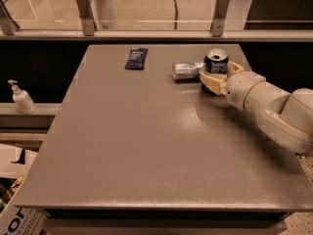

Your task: Move pepsi can near redbull can

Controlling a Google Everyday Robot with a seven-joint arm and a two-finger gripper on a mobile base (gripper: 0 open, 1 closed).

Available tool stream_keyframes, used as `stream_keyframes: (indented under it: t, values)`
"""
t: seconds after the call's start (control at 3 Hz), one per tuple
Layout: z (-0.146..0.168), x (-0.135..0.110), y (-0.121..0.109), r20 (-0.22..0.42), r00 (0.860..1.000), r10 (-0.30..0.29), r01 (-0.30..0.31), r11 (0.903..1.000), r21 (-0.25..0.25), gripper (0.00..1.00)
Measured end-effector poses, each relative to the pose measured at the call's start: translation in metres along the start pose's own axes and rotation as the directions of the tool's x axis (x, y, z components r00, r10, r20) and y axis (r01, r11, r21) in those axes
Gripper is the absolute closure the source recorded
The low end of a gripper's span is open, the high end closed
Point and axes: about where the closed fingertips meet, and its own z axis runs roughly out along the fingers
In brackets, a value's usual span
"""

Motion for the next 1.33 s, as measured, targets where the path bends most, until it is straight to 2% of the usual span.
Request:
stream_keyframes:
  t: [0.67,1.0,1.33]
  values:
    - [-0.0002,-0.0011,-0.0001,0.000,1.000,0.000,0.000,1.0000,0.000,0.13]
    - [-0.0038,0.0042,0.0035,-0.013,1.000,0.011,-0.011,0.9999,-0.008,0.00]
    - [-0.0061,0.0066,0.0073,-0.022,1.000,0.019,-0.019,0.9996,-0.019,0.00]
